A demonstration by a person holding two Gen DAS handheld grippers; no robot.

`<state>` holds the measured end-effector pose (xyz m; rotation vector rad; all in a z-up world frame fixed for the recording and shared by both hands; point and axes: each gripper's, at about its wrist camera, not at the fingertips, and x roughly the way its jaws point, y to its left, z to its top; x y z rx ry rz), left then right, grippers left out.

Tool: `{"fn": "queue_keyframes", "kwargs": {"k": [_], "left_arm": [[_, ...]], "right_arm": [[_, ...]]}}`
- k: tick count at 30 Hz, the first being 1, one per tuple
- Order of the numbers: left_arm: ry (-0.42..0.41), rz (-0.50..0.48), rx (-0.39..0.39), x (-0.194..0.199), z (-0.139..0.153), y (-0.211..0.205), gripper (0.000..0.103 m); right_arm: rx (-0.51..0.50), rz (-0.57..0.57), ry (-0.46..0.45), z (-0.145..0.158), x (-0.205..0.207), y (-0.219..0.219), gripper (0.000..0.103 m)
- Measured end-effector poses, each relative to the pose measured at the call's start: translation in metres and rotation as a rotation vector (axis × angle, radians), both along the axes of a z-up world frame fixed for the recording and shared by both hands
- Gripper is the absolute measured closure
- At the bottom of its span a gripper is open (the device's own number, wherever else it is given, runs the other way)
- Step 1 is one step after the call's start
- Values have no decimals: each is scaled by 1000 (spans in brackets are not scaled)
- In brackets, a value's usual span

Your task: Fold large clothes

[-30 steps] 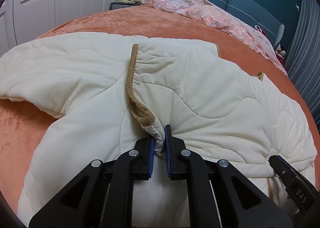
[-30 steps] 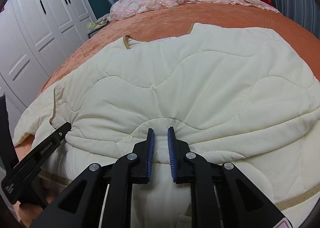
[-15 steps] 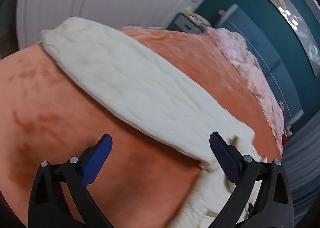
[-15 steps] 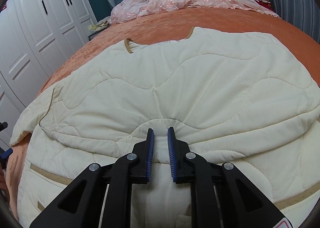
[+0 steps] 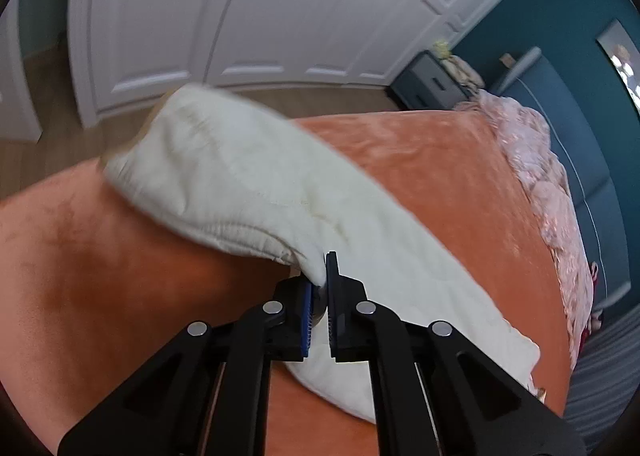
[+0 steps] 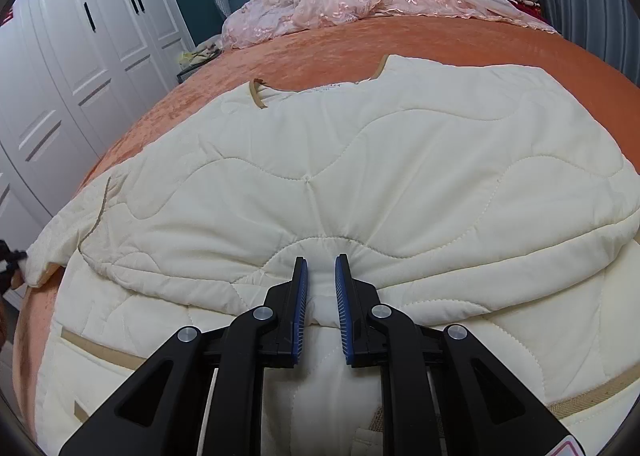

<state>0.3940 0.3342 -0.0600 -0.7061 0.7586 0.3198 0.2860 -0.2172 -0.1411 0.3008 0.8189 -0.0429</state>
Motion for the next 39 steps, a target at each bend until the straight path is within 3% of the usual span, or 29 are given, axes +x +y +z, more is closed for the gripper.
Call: {"fn": "queue_keyframes", "kwargs": {"k": [3,6,9,11,12,13,14,18,23,28,32,35,36,37,38,39], "left_arm": [[-128,-179,90,12,72,-86,99],[-246,-428,146,4,133,-202,98],[-309,-690,179,-26,153,-325,94],[-299,-822,143,-53,137,-389,73],[-275,-861,127,-65,121,-415,36],[-246,-874,116,-75,105,-433,15],[-220,-872,97,-87,88,-445,15],[-95,-817,-23,-95,40,-436,16],[4,-562,-193,-67,1,-354,16],[20,-395,-214,-44,-16,-279,16],[43,-308,-252,-29,-30,-245,18],[80,-281,-273,-19,-46,-242,28],[93,-279,-269,-18,-50,-240,37],[103,-282,-256,-19,-51,-240,44],[111,-286,-226,-18,-50,-241,49],[115,-294,-193,-17,-48,-242,65]], "right_arm": [[-7,-40,-40,14,-13,-2,89],[9,-64,-148,42,-55,-4,72],[38,-75,-186,57,-103,-13,60],[50,-89,-169,58,-124,-24,54],[45,-105,-156,58,-134,-32,54],[42,-118,-146,57,-142,-40,53],[41,-127,-138,56,-147,-48,52],[56,-161,-102,56,-156,-81,46],[178,-222,-111,61,-136,-122,44],[220,-276,-145,72,-90,-149,43],[158,-278,-117,72,-50,-151,41],[148,-275,-35,56,-22,-152,38],[155,-268,-2,48,-13,-151,38],[166,-252,24,40,-7,-148,42],[173,-235,38,33,-4,-144,62],[168,-209,58,31,3,-141,77]]}}
